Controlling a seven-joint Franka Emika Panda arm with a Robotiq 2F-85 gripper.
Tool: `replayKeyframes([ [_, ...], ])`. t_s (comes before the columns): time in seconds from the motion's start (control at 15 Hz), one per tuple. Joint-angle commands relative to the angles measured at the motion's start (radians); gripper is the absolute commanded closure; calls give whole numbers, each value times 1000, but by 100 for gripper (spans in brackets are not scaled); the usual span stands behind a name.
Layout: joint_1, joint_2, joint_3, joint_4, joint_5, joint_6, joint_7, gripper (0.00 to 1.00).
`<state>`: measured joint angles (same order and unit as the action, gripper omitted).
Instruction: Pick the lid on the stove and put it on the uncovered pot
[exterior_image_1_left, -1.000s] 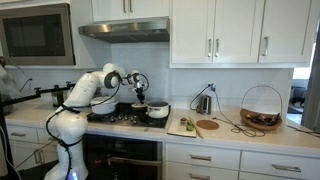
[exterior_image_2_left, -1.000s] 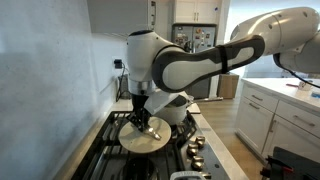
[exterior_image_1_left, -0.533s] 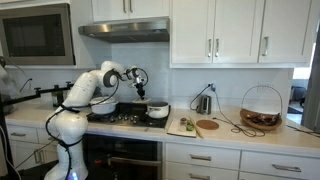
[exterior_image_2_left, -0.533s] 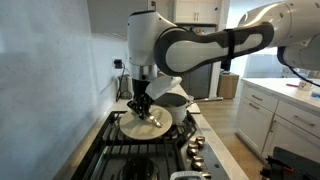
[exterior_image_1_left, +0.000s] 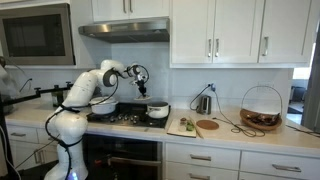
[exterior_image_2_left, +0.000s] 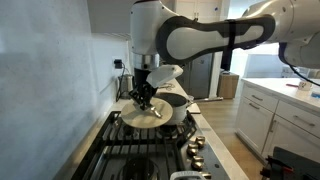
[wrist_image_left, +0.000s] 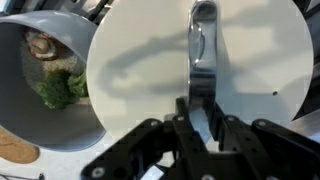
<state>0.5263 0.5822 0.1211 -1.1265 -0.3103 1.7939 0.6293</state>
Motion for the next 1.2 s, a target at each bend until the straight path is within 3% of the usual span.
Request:
replayKeyframes([
  [0.0,-12,-35,-21,15,-13,-45,-3,94],
  [0.6,-46,-64,-72,-9,-8,-49,13,94],
  [1.13,-99,-102,-76,-83,14,-26,30,94],
])
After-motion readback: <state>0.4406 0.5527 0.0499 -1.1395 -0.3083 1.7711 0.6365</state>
